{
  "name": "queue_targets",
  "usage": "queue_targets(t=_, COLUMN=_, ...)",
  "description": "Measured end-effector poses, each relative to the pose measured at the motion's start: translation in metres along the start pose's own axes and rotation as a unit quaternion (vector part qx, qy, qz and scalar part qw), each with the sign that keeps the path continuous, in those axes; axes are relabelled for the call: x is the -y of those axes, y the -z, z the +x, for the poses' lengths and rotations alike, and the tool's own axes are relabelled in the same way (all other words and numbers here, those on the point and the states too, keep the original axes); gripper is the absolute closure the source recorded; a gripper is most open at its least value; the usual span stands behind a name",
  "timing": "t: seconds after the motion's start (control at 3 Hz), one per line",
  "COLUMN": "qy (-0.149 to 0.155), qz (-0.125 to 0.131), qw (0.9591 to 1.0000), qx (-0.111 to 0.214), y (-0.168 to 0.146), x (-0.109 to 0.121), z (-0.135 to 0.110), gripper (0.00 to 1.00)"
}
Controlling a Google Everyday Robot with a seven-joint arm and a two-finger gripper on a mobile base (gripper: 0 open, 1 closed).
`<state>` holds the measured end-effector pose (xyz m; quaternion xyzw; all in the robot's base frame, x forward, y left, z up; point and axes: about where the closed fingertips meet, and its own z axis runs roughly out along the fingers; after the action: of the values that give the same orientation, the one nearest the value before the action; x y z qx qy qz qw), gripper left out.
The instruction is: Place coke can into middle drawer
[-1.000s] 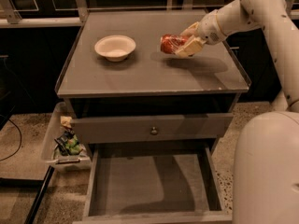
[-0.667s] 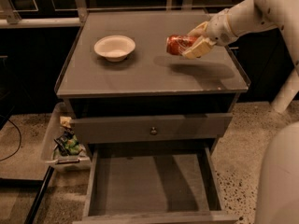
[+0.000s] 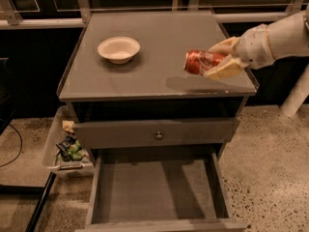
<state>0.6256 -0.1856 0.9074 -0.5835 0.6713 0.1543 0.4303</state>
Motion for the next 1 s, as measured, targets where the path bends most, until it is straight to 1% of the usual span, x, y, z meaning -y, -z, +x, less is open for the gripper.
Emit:
queue_targets(t=0.33, qy=0.000, qz=-0.022, qw=0.9997, qx=0.009, y=0.021, x=-0.054, z=0.011, gripper=1.00)
queue_targets(t=0.67, qy=-0.002, qz=-0.063, qw=0.9979, qx=0.011, y=0.032, x=-0.092, z=0.028, gripper=1.00)
queue_targets(t=1.0, qy=-0.016, qz=-0.113, qw=0.9935, qx=-0.003, y=0.026, x=-0.116, z=0.050, gripper=1.00)
